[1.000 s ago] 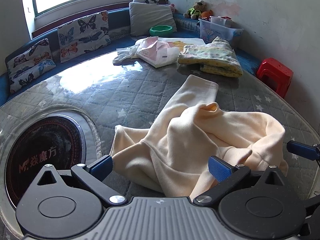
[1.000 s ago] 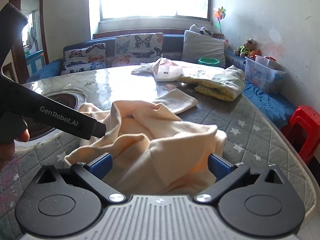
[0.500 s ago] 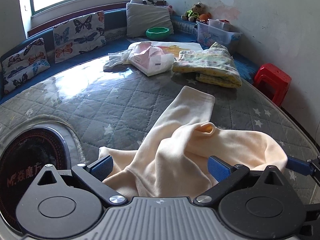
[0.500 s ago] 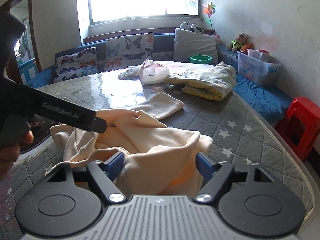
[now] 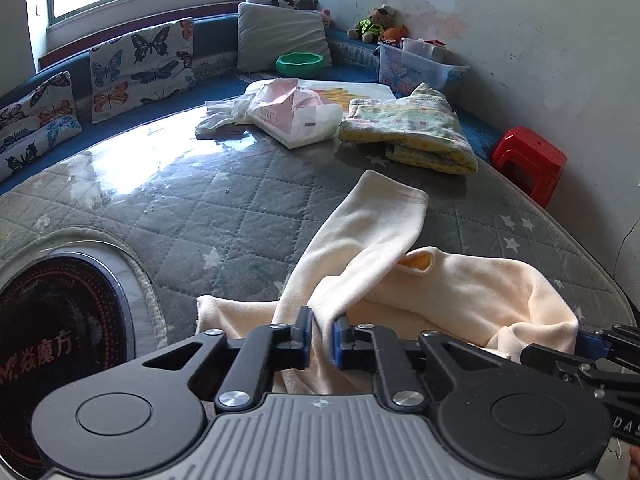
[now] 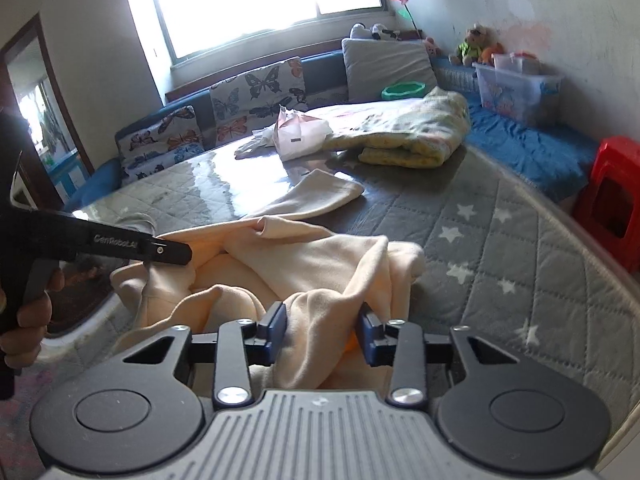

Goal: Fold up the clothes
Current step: 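Close the right gripper on the sweatshirt edge while the left gripper grasps another edge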

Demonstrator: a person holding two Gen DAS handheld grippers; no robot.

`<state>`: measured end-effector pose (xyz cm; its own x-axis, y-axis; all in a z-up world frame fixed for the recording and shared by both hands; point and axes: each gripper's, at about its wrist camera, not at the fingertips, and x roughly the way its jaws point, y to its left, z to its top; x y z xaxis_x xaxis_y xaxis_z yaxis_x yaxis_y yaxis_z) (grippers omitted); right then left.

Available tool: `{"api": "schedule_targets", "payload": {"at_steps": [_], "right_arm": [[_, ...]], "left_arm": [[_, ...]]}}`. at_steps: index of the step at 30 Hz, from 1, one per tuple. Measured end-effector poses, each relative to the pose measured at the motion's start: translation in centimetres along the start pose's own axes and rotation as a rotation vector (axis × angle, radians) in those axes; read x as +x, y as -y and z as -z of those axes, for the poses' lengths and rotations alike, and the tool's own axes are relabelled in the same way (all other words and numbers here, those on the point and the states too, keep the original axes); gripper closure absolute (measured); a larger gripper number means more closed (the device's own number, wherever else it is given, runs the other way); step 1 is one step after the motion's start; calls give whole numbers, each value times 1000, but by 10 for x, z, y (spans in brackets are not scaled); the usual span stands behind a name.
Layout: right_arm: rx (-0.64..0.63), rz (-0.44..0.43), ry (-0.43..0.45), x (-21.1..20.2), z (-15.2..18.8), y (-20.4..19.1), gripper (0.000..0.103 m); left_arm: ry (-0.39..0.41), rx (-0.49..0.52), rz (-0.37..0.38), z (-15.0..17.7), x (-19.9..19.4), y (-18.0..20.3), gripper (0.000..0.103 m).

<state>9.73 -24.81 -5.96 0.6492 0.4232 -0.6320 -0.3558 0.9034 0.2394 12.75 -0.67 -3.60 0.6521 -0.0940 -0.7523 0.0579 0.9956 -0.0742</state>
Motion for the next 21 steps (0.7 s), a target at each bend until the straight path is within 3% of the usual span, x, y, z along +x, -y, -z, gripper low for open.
{"api": "schedule_targets", "payload": {"at_steps": [8,14,18,21], "right_arm": [[-18,-12,40,-16,5,0,95],[-30,-17,44,-30,10,1,97],[-44,-15,39,-39,12,-1,96],[-38,19,46,-36,11,-1,86]], "left_arm": [[54,-23,-3,11,-34,-18,98],[78,-47,-17,34,-67,-38,98],[74,-44,-10,32,-65,-36,97],[71,-42,-4,31,-64,-35,87]]}}
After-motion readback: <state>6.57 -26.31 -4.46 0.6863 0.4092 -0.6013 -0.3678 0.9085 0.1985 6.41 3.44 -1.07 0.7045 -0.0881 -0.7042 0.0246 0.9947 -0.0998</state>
